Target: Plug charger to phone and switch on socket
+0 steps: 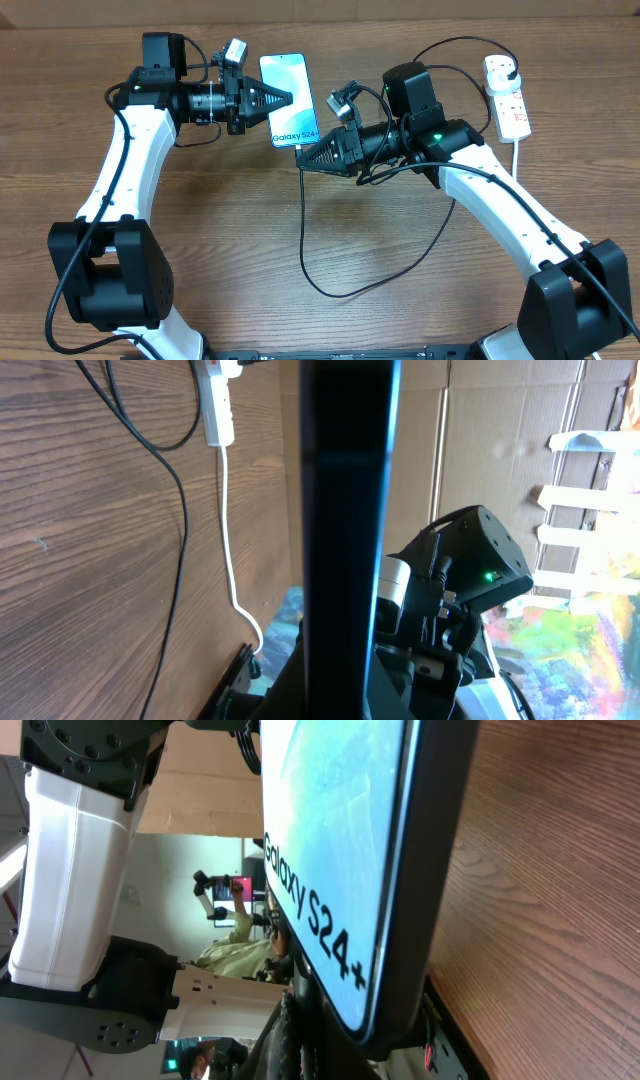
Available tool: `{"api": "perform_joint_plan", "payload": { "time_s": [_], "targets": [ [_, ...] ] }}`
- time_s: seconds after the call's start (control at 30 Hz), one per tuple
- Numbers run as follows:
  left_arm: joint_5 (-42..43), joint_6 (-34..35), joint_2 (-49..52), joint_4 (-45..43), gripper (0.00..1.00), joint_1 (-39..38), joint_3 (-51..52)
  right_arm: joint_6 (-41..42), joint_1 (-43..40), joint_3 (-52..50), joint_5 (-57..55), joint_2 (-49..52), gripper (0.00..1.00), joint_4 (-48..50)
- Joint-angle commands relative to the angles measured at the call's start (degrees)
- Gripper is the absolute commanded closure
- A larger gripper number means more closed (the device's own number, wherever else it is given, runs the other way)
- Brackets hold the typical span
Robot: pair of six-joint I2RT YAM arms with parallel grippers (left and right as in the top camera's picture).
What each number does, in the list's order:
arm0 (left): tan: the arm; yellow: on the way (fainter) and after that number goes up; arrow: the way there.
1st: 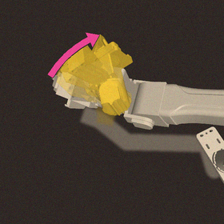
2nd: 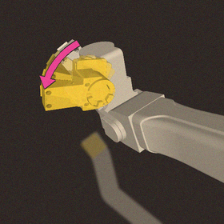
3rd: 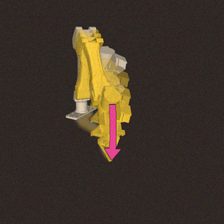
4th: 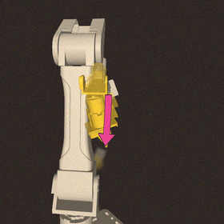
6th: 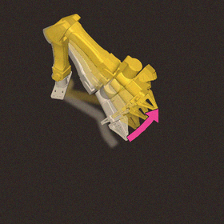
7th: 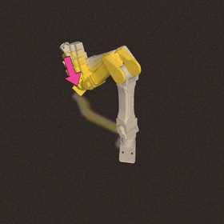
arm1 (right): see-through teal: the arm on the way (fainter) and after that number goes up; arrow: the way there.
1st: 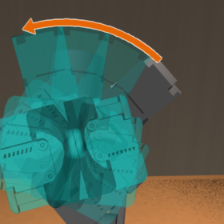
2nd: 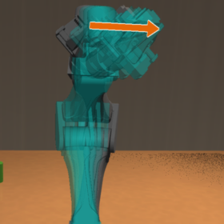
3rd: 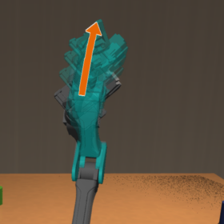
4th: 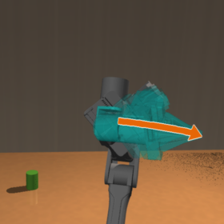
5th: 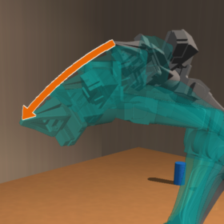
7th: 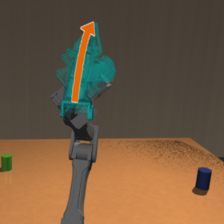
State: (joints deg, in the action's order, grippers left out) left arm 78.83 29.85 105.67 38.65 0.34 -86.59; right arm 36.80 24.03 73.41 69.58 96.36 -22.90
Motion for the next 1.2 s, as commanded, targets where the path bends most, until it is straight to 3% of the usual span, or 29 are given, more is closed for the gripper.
{"api": "perform_joint_plan", "payload": {
  "time_s": [0.0, 1.17],
  "targets": [
    [3.3, -0.9, 0.0, 0.1, 0.96, -0.4, 0.0, -0.6, 0.0, 1.7, -0.1, -1.1, 0.96, 0.3],
    [6.1, -2.9, 0.0, 0.4, 0.96, -1.2, 0.0, 0.7, 0.0, 1.7, 1.0, -1.1, 0.96, 1.8]
  ]
}}
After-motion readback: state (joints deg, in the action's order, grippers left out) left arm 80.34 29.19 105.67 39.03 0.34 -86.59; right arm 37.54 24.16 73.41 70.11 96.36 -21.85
